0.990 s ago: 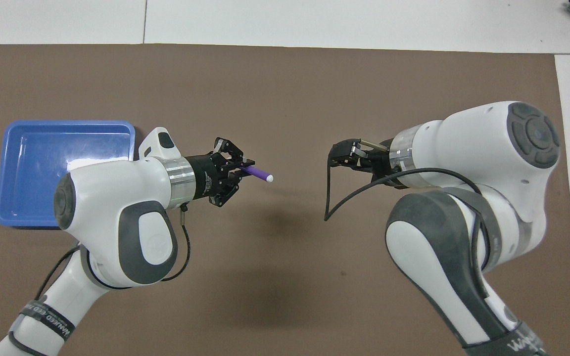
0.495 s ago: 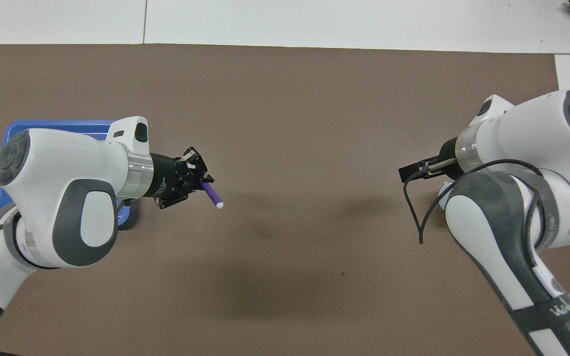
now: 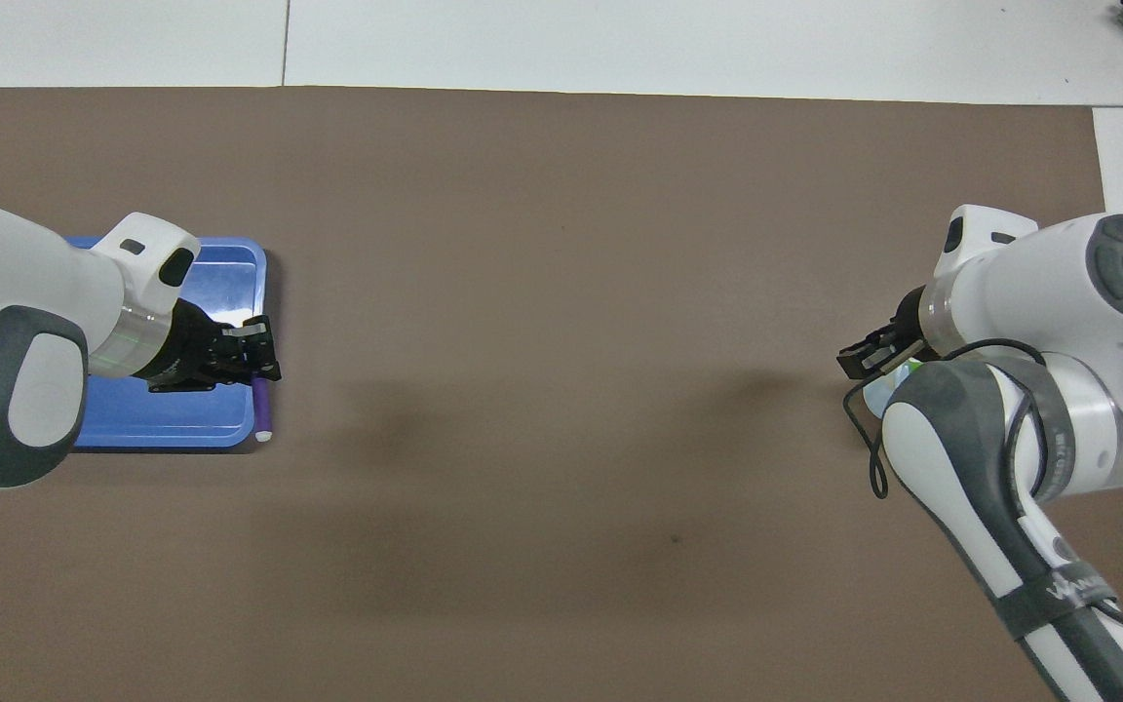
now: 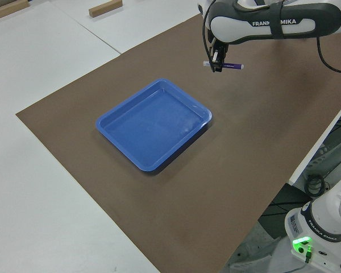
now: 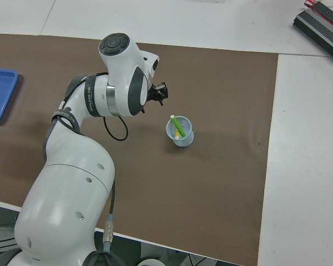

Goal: Right arm passes pens to left for tray arrangement
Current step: 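Lower the purple pen into the blue tray and open the left gripper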

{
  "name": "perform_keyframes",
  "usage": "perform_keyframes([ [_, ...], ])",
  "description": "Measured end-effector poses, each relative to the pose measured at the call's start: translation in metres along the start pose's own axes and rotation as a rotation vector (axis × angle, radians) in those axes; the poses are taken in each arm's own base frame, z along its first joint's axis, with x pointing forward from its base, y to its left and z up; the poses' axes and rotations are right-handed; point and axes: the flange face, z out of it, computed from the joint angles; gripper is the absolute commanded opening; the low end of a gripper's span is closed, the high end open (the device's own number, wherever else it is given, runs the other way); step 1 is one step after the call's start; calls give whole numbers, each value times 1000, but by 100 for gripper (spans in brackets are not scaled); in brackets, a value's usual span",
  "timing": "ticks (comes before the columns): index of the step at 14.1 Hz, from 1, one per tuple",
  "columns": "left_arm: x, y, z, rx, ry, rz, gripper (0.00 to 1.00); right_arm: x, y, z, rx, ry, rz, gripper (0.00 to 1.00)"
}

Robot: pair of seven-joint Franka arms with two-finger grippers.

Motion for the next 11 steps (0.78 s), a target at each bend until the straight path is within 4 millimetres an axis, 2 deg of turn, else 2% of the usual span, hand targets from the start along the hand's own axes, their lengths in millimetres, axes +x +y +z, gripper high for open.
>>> perform_keyframes([
  [5,15,-43,-9,105,28,182,0,-25,34,14,-9,-2,-106,61],
  [8,25,-68,-10,148,34,265,0,-30,37,22,-8,-3,-112,61],
  [11,38,-82,7,155,18,277,0,-32,35,27,-6,-6,-112,58],
])
